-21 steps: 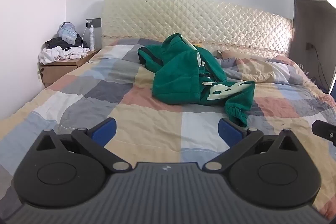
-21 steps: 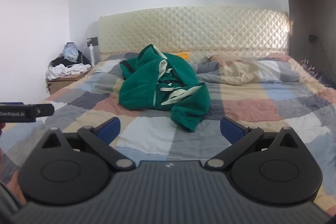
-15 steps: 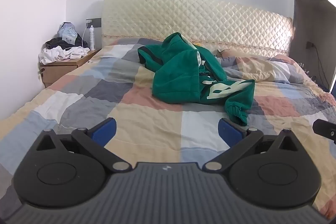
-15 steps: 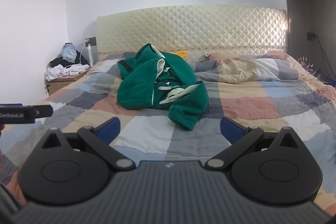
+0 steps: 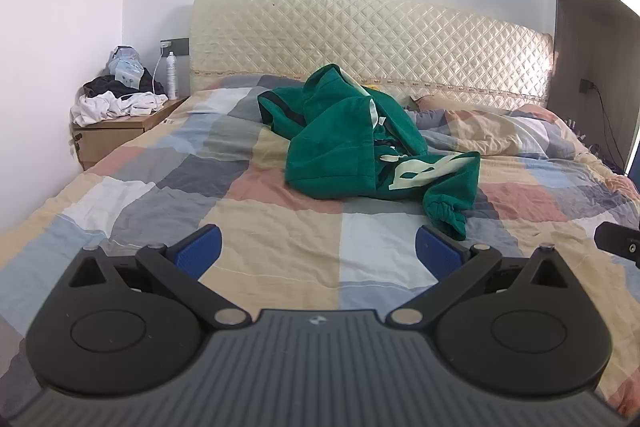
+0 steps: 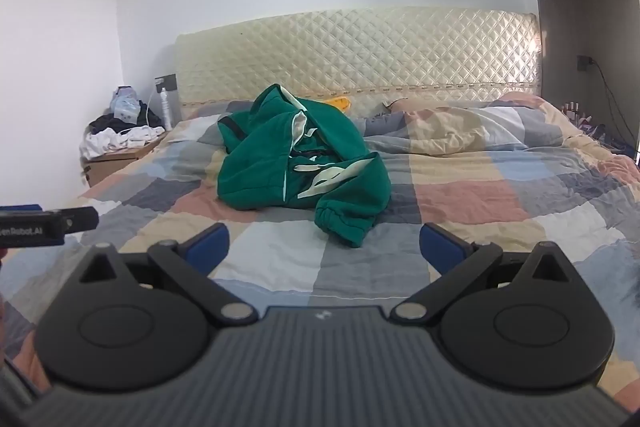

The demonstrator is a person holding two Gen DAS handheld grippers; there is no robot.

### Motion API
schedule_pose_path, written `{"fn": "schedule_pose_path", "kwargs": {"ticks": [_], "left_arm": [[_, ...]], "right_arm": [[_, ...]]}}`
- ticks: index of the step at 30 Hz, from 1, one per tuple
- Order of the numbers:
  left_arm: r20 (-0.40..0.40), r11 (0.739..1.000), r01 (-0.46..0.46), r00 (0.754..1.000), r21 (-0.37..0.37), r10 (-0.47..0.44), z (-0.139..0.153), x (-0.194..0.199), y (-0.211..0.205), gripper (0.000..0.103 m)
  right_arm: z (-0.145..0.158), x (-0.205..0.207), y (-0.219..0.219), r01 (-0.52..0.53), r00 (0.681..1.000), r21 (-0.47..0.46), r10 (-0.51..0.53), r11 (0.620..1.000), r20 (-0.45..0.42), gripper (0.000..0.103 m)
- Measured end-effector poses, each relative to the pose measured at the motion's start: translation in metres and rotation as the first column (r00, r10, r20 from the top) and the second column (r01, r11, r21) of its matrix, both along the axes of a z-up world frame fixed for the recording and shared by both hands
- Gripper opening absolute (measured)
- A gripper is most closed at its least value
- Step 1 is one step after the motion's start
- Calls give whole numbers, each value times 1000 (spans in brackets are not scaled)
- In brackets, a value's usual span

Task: Fold large clothes
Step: 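Move both grippers toward the crumpled green hoodie on the bed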

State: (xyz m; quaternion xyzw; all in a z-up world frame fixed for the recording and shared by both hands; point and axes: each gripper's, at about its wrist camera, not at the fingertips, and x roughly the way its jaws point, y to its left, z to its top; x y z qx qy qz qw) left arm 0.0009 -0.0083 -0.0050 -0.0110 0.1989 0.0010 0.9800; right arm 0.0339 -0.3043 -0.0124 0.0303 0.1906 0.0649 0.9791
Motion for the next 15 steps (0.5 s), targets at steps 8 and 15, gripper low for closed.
{"fn": "schedule_pose_path", "kwargs": {"ticks": [8,15], "left_arm": [[-3,1000,2,1000,9,-2,-2,-1,-2,103],[-2,1000,5,1000,6,-5,-4,-2,-3,103]], "right_arm": [[2,-1,3,1,1000,-11,-1,1000,-4,103],[0,-1,3,5,1000,-13,-6,1000,-6,103]]}}
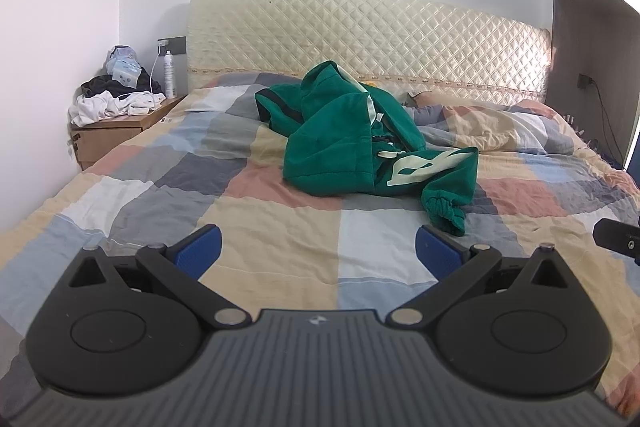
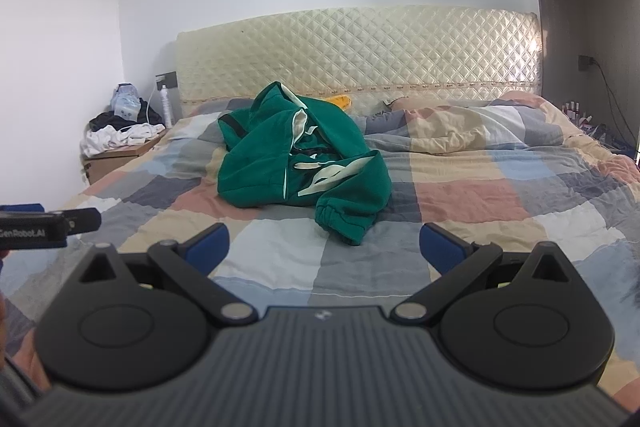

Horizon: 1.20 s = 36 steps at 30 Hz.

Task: Fold large clothes
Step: 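Move both grippers toward the crumpled green hoodie on the bed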

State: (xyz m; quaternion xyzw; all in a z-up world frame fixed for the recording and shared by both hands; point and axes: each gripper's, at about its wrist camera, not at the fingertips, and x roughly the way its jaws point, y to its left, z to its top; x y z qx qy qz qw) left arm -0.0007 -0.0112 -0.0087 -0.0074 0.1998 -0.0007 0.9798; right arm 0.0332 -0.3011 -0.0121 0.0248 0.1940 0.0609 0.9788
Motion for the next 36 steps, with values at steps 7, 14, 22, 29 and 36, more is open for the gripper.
{"fn": "schedule_pose_path", "kwargs": {"ticks": [7,14,22,29,36], "left_arm": [[0,1000,0,1000,0,0,0,0,0,103],[0,1000,1,1000,-1,-1,-1,0,0,103],[-2,1000,3,1000,2,-3,-1,2,0,103],[-2,1000,6,1000,1,-6,-2,1,1,103],[-19,1000,25,1000,8,-25,-7,9,-1,103]], "right_arm": [[-3,2,-1,0,1000,-5,0,1000,-11,103],[-4,2,1,0,1000,-6,0,1000,-12,103],[-4,2,1,0,1000,-6,0,1000,-13,103],[-5,2,1,-1,1000,-6,1,1000,-13,103],[-10,4,3,-8,1000,-7,7,1000,-21,103]]}}
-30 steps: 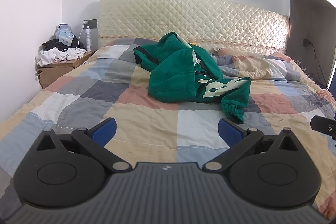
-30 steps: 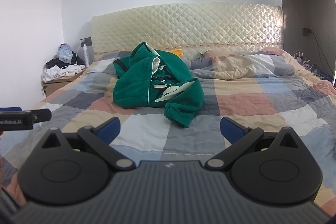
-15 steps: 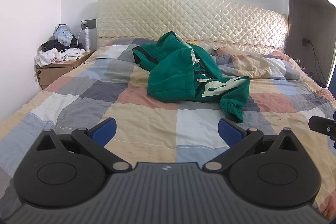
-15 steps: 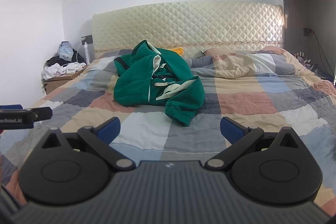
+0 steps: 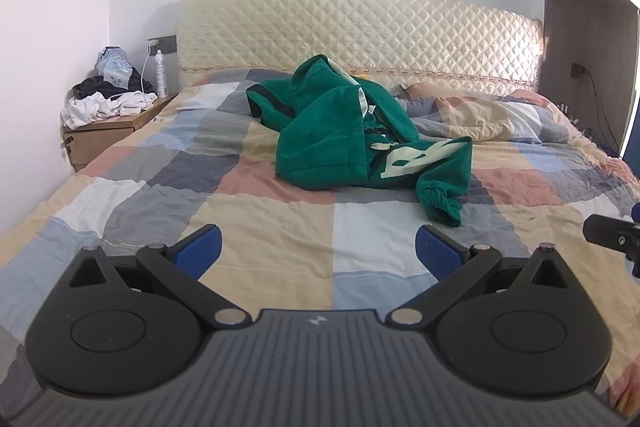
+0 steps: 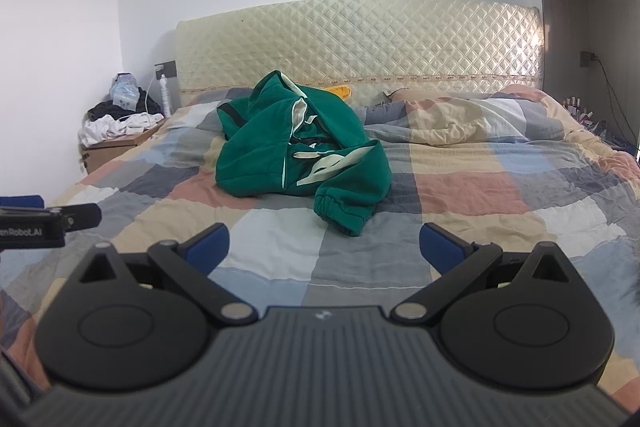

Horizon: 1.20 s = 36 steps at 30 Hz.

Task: Fold large clothes
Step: 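Move both grippers toward the crumpled green hoodie on the bed, then grasp the green hoodie with the left gripper while the right gripper grasps another part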

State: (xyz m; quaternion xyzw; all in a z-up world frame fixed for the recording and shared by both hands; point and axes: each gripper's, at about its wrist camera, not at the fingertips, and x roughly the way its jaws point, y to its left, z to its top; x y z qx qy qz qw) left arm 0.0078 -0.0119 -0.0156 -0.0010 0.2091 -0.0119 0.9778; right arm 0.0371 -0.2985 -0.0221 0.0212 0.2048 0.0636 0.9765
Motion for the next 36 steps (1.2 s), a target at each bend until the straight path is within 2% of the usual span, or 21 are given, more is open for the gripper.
{"fn": "schedule_pose_path", "kwargs": {"ticks": [16,26,31,36], "left_arm": [[-19,1000,11,1000,27,-10,-1,-5,-6,103],[-31,1000,26,999,-13,-27,1,1,1,103],[-45,998,49,998,-49,-51,8,25,5,103],[-67,993,52,996,-109,-60,20,69,19,103]], "right_arm": [[4,-6,-4,-13,1000,14,13,1000,14,103],[6,-7,-4,-20,1000,18,19,1000,17,103],[14,10,-11,-15,999,97,18,995,-27,103],[28,52,-10,-67,994,138,78,988,-82,103]]}}
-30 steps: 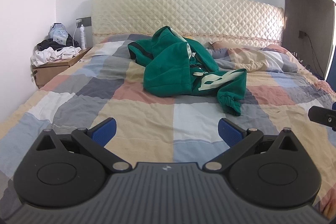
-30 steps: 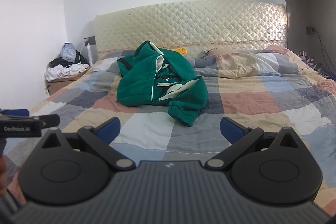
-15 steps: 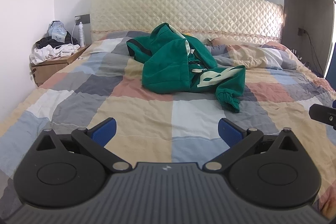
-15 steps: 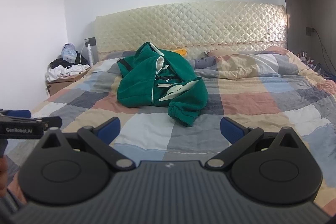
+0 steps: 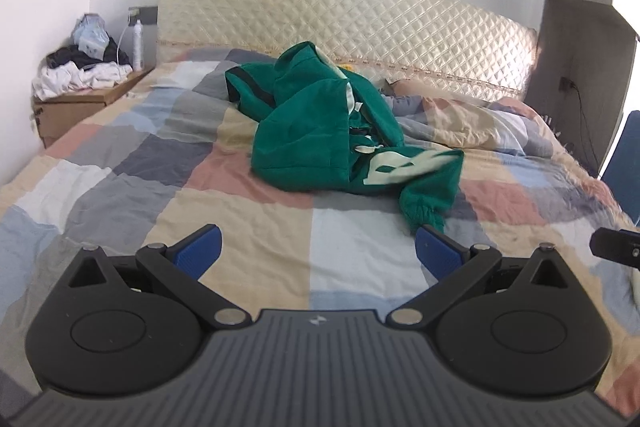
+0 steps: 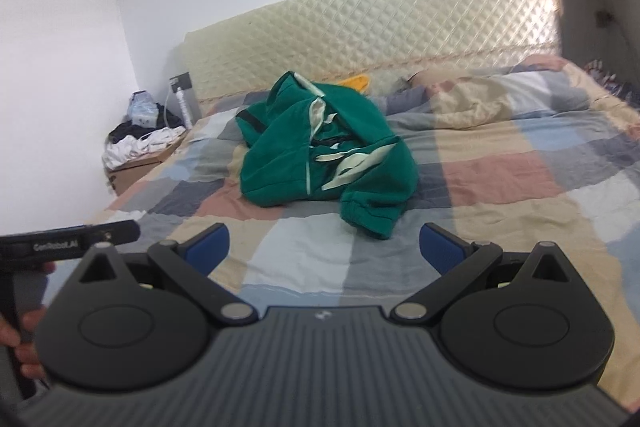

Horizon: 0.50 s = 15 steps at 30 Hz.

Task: Fold large clothes
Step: 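Grasp the green hoodie with the left gripper while the right gripper grasps another part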

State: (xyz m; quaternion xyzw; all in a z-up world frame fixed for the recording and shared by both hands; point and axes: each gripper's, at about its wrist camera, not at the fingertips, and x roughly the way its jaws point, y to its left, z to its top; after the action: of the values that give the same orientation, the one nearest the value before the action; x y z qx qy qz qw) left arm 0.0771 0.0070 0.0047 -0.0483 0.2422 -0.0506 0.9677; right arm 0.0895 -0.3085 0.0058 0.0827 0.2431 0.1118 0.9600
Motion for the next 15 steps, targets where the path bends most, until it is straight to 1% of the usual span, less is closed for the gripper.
{"fn": "schedule_pose_path", "kwargs": {"ticks": [4,7,10,12,15], "left_arm": [[-42,1000,-15,999,2,15,0,59,12,103],[-69,1000,-11,998,6,12,-7,109,23,103],[-78,1000,-9,997,14,10,-25,166,32,103],[-85,1000,14,996,24,-12,-40,208,36,103],[-68,999,9,998,35,-6,-63,268,42,103]], "right_arm": [[10,42,8,-43,999,25,43,999,6,103],[8,81,18,-87,996,20,87,996,-7,103],[-3,126,29,-129,992,23,129,991,-14,103],[-15,161,37,-151,988,25,151,988,-21,100],[-34,214,49,-159,987,16,159,987,-12,100]]}}
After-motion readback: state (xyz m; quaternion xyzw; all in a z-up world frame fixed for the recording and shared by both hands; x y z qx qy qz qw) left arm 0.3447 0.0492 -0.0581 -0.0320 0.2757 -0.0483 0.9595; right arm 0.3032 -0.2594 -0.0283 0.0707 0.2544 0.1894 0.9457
